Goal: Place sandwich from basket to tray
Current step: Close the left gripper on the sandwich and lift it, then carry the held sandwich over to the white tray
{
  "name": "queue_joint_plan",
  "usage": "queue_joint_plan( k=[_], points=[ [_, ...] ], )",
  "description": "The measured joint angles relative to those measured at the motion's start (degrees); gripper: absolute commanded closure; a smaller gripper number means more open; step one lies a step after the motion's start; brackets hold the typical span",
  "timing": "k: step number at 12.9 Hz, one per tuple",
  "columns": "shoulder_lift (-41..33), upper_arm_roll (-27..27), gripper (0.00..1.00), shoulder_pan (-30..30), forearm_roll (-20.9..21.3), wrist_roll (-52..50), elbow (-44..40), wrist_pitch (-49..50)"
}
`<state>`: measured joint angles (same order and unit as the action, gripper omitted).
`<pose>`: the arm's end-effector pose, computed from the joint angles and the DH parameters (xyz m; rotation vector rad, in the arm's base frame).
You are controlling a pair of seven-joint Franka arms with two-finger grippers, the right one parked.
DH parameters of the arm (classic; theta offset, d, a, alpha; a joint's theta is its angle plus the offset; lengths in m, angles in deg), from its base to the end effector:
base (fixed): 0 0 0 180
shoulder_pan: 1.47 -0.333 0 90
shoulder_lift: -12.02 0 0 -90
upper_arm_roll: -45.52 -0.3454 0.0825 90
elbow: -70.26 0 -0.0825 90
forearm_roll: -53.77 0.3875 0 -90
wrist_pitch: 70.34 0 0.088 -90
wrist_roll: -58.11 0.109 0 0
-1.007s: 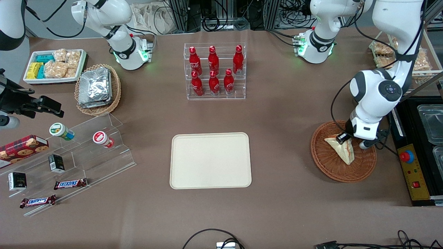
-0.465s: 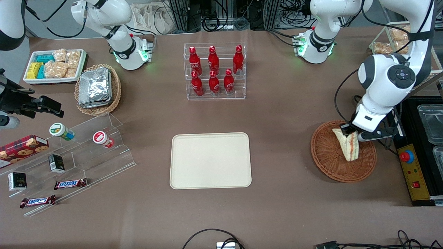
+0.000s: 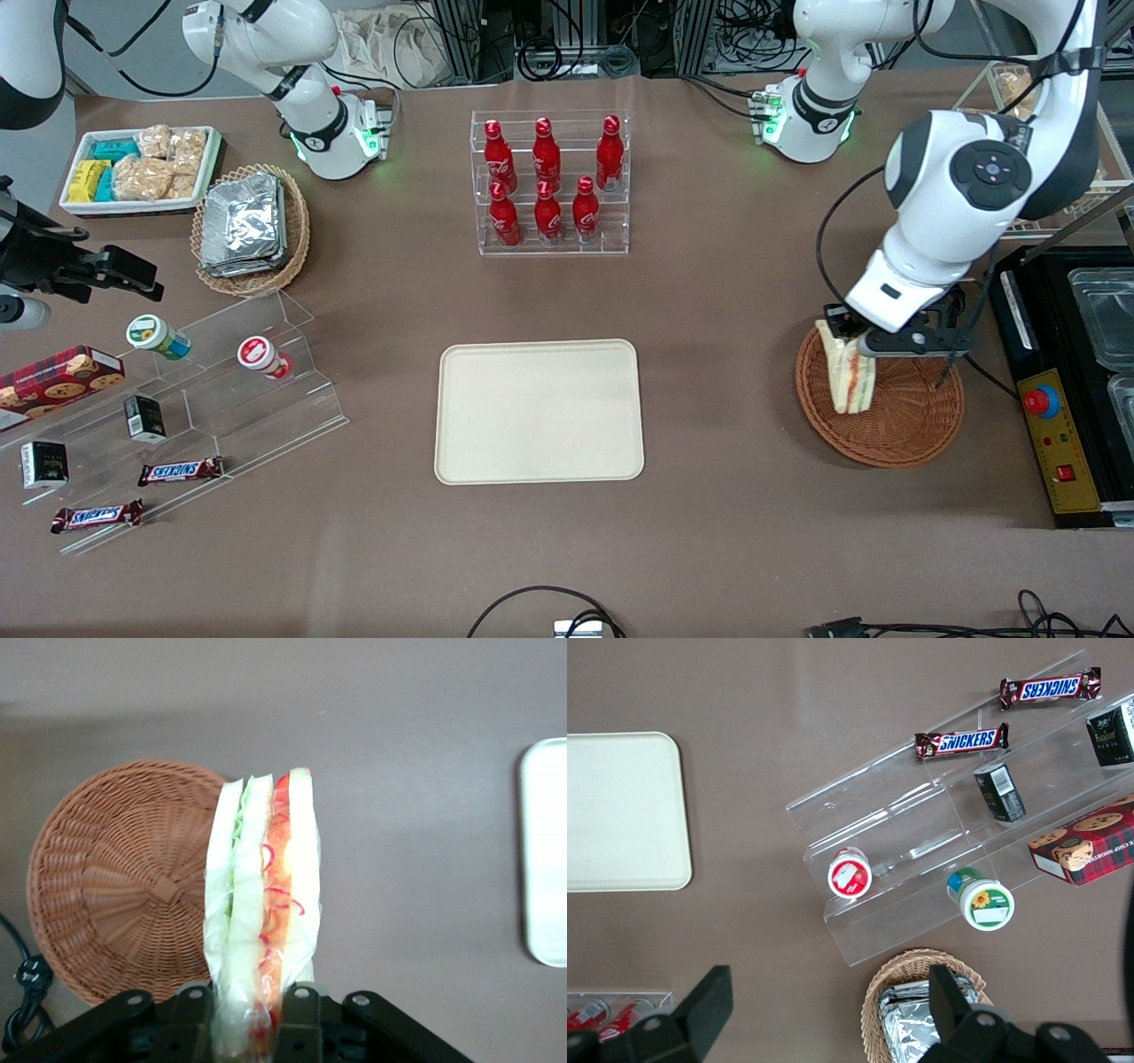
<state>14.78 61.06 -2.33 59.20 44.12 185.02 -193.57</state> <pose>0.5617 -0.1409 0.4696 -3.0934 0.0913 -0.1790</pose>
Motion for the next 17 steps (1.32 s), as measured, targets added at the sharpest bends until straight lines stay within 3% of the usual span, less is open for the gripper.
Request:
queue_joint_plan(
  k=[4, 11, 17],
  points=[
    [4.75, 4.61, 0.90, 0.95, 1.02, -3.64, -10.15, 6.58],
    [19.81, 5.31, 0.90, 14.86, 9.45, -24.47, -27.39, 11.76],
    [30.14, 5.29, 0.89, 20.22, 10.46, -27.13, -36.69, 11.70]
  ],
)
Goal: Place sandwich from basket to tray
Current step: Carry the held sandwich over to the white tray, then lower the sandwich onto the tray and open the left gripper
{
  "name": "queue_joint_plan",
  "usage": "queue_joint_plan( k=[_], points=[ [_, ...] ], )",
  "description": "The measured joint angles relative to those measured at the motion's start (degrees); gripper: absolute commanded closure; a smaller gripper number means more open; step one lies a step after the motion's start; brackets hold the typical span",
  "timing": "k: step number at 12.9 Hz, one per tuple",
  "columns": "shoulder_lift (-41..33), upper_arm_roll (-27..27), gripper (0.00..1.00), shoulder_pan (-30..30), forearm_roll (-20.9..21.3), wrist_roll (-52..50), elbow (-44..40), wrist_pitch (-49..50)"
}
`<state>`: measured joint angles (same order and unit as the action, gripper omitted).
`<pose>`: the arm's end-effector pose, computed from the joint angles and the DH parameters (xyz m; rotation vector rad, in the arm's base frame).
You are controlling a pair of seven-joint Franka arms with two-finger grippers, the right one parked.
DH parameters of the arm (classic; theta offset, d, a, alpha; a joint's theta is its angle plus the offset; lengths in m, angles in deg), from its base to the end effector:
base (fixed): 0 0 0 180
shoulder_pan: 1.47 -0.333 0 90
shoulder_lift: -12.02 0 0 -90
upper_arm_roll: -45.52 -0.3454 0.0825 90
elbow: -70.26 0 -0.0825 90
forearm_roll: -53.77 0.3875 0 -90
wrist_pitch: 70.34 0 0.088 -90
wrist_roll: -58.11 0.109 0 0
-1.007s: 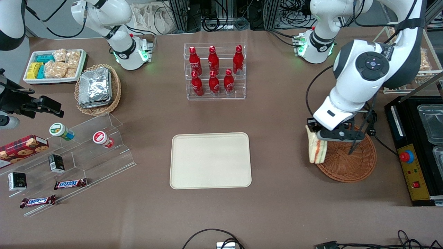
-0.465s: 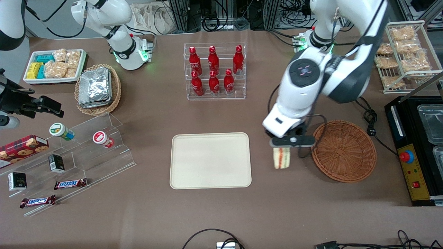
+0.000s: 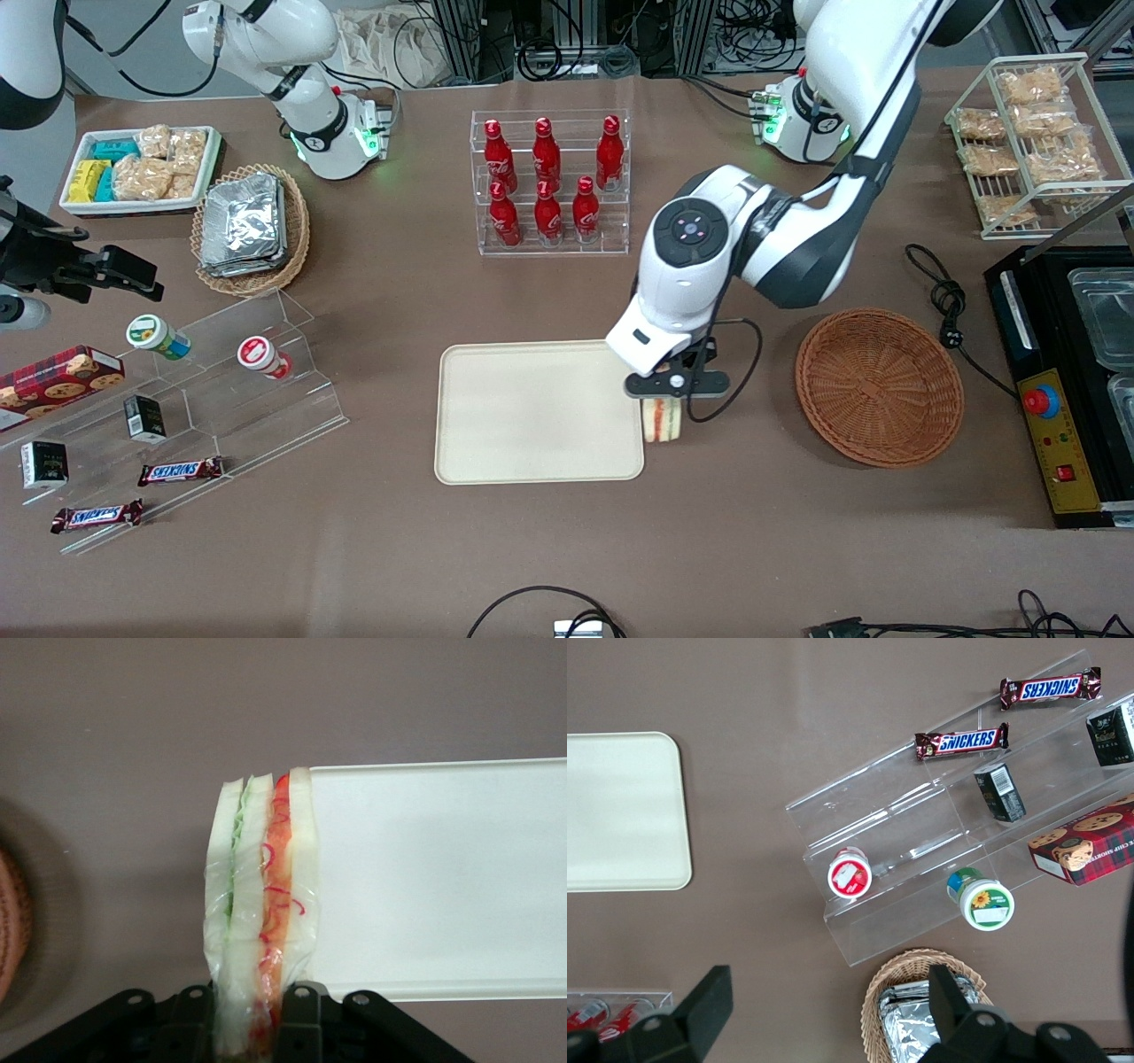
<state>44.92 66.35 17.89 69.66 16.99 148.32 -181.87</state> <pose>0.6097 -0.4132 0.4278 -3.1189 0.0334 -0.1242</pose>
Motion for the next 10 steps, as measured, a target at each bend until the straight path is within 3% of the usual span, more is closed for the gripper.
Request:
queue_joint_plan(
  k=[4, 10],
  points=[
    [6.66, 0.00, 0.88, 4.68, 4.72, -0.68, -2.72, -3.25],
    [13.95, -0.11, 0.88, 6.64, 7.07, -3.76, -3.18, -8.45]
  ],
)
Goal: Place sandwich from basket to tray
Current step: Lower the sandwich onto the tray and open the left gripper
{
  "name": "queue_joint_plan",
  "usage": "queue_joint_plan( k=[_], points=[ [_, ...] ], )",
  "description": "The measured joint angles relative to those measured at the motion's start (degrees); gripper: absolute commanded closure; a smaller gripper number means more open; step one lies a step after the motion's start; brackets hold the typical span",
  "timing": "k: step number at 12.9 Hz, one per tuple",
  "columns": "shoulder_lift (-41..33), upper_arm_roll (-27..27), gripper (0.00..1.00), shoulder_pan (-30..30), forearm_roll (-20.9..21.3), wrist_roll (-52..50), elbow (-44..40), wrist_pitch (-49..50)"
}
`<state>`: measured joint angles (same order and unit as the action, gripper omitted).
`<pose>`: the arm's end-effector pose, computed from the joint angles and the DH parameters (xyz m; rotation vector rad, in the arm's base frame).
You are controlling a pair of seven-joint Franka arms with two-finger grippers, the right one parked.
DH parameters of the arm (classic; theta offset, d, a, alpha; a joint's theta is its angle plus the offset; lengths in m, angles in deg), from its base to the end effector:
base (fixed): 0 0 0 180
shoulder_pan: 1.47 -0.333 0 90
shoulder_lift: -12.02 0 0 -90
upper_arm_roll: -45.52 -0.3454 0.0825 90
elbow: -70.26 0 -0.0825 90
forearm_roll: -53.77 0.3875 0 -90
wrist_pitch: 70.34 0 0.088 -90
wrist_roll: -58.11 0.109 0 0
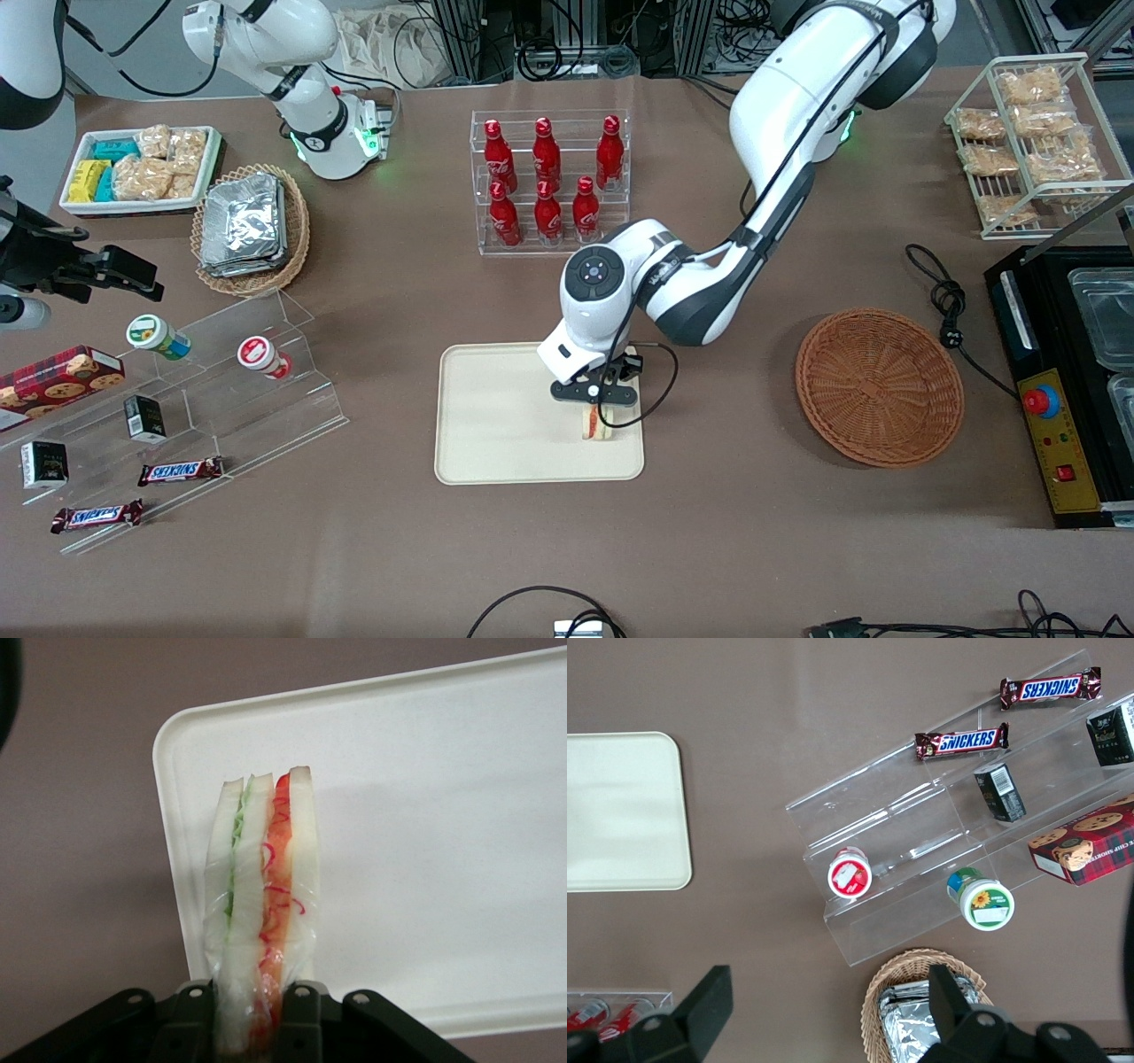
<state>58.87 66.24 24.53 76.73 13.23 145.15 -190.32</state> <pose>0.5910 -0.4935 0.2891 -3.0888 0.1864 -0.1237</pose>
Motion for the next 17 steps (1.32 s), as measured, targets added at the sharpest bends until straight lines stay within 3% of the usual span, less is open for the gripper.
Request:
queue_joint_plan(
  k=[3, 6, 9, 11, 12, 13, 14, 17],
  points=[
    [2.29, 0.00, 0.87, 0.16, 2.05, -1.18, -0.12, -0.88],
    [3.34, 0.00, 0.79, 0.20, 2.25, -1.31, -0.14, -1.82],
    [3.52, 0.00, 0.57, 0.21, 2.28, -1.36, -0.15, -1.96],
    [4.09, 0.00, 0.50, 0.23, 2.34, -2.08, -0.15, -3.25],
    [4.35, 0.00, 0.41, 0.25, 2.55, -2.76, -0.15, -3.93],
    [4.45, 0.00, 0.14, 0.28, 2.84, -3.47, -0.16, -4.12],
    [4.54, 0.00, 0.00, 0.30, 2.93, -4.03, -0.16, -4.23],
    [4.84, -0.02, 0.00, 0.32, 2.98, -5.60, -0.18, -4.96]
  ],
)
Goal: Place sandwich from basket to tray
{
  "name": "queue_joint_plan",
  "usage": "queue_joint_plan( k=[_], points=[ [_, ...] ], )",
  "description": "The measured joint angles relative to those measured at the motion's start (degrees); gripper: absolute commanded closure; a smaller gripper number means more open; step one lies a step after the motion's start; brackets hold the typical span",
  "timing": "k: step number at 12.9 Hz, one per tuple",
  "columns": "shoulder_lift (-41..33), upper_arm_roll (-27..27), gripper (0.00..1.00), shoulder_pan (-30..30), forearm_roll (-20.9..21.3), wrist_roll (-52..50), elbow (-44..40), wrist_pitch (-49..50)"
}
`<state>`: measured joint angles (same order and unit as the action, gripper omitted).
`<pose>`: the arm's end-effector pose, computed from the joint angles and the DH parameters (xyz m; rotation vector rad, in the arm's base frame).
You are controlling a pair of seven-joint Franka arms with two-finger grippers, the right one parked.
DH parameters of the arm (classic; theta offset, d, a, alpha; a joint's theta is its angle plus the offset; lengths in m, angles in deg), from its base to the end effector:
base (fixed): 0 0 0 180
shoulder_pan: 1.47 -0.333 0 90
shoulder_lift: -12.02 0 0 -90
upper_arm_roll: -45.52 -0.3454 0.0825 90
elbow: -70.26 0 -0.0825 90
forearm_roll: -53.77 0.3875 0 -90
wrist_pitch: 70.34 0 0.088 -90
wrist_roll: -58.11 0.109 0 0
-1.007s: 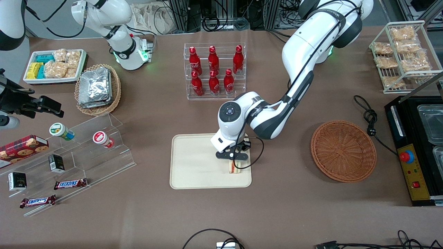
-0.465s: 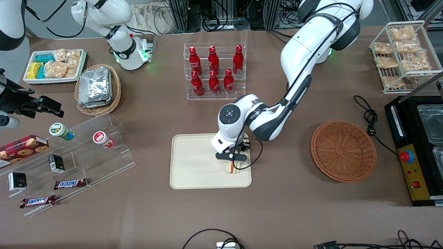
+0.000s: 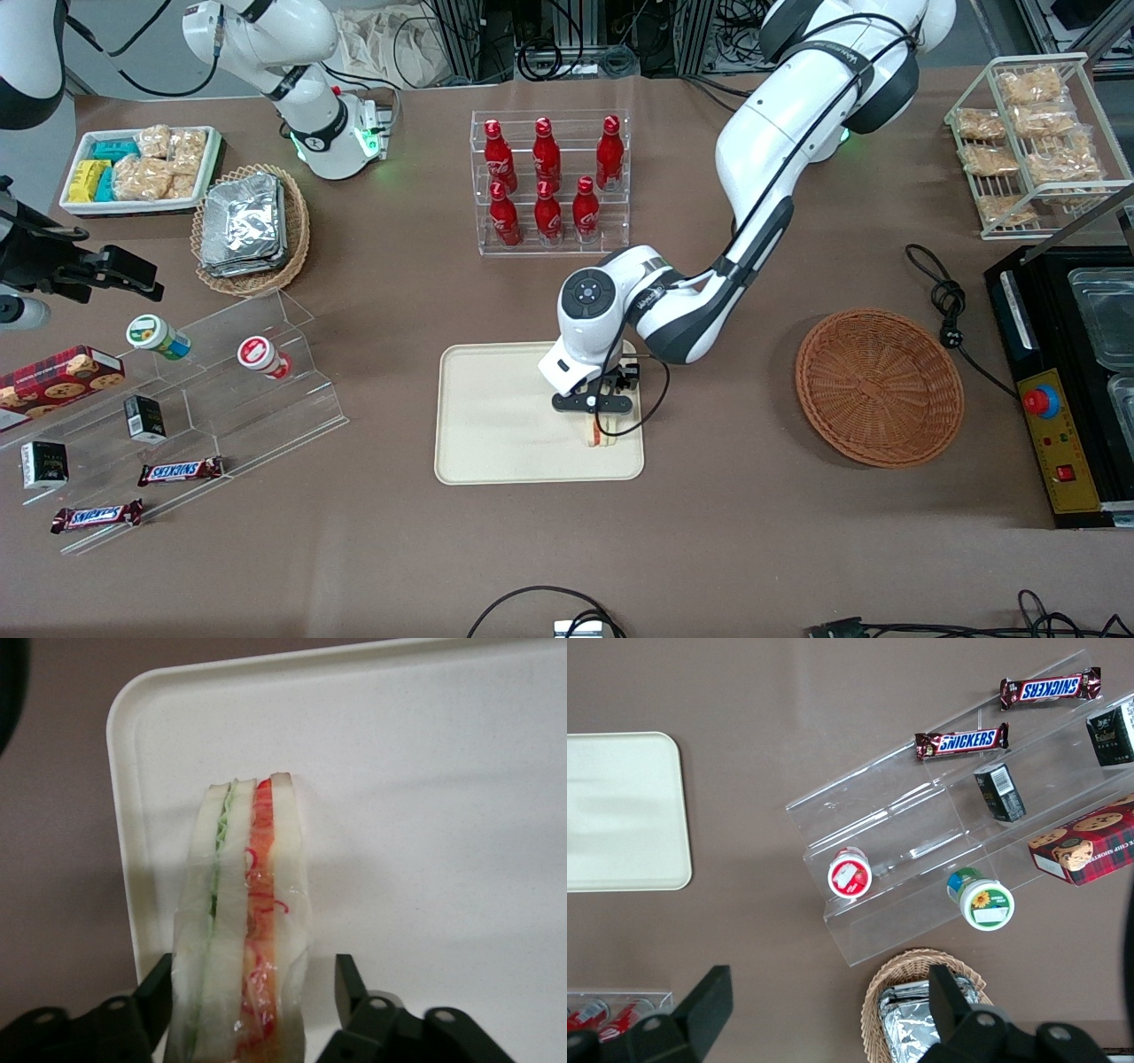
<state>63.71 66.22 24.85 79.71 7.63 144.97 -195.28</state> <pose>0.5906 -0.5006 0.2351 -3.1015 0.0957 -0.1484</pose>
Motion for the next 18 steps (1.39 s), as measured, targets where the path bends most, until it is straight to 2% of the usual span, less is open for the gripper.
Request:
queue_joint_plan(
  k=[4, 7, 14, 18],
  points=[
    [-0.58, -0.06, 0.00, -0.12, 0.45, -3.25, -1.58, 0.10],
    [-3.63, -0.39, 0.00, -1.23, 0.50, -3.63, -2.70, 3.55],
    [-14.58, -0.45, 0.00, -9.97, 0.24, -2.47, -3.09, 16.67],
    [-19.66, -0.52, 0.00, -15.94, -6.49, 10.10, -3.00, 23.41]
  ],
)
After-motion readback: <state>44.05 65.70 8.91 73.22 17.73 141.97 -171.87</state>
